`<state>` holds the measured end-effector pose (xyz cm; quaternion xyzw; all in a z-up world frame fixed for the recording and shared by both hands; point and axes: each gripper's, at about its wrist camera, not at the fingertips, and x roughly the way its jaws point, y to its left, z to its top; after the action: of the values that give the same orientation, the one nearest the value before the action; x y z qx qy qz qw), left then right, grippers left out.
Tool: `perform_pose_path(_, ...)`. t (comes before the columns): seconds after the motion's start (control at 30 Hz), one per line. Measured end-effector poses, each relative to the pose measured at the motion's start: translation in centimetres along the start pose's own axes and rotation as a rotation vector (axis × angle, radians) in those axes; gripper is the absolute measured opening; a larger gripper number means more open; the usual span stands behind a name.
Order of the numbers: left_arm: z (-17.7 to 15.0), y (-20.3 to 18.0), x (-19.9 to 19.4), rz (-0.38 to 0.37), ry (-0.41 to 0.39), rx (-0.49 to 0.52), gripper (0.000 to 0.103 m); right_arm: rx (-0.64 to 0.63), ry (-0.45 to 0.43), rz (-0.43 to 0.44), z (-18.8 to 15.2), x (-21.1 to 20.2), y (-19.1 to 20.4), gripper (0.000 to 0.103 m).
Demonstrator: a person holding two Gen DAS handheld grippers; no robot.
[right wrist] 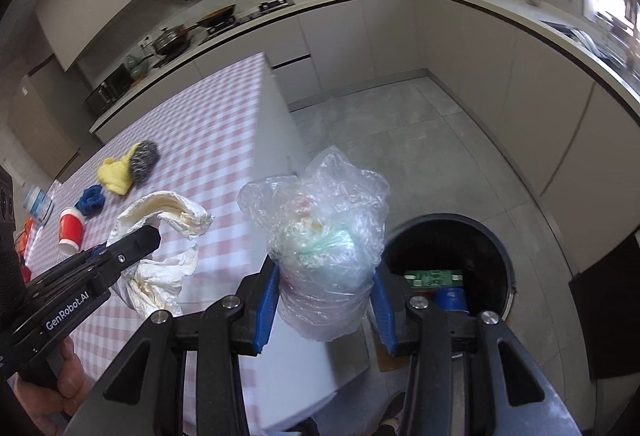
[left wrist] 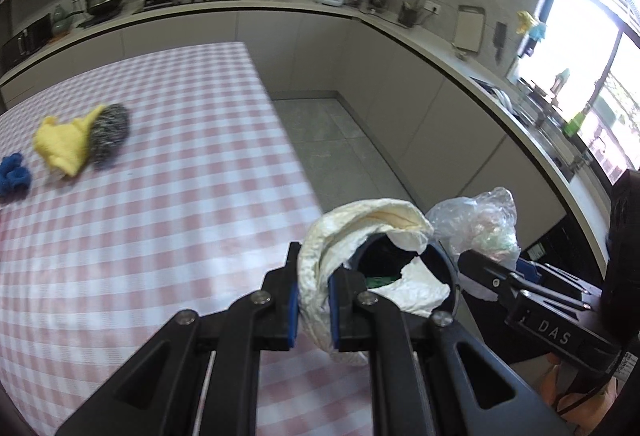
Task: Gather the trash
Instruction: 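Carry the white cloth and plastic bag over the black bin, then open both grippers to drop the cloth and bag into the bin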
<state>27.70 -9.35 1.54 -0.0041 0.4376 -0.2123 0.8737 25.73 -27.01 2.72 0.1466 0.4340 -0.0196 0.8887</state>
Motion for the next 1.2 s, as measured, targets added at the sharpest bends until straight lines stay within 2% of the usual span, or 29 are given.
perform_pose_path(0.3, -0.2, -7.5, 3.0, -0.089, 0.053, 0.077, 0.013, 0.097, 0.003, -0.088, -1.5, -2.2, -7.8, 0.044)
perform_pose_path(0.5, -0.8, -10.8, 5.8, -0.103, 0.108, 0.106, 0.013, 0.141, 0.025, -0.121, -2.5, -2.4, -11.9, 0.044)
perform_pose_path(0.83, -2.9, -13.5, 10.9, -0.032, 0.204, 0.102, 0.013, 0.161, 0.094, -0.116, -3.6, 0.5, -16.7, 0.044)
perform_pose_path(1.2, -4.6, -13.9, 15.7, 0.067, 0.281, 0.067, 0.014, 0.126, 0.188, -0.063, -3.4, 7.3, -19.4, 0.044)
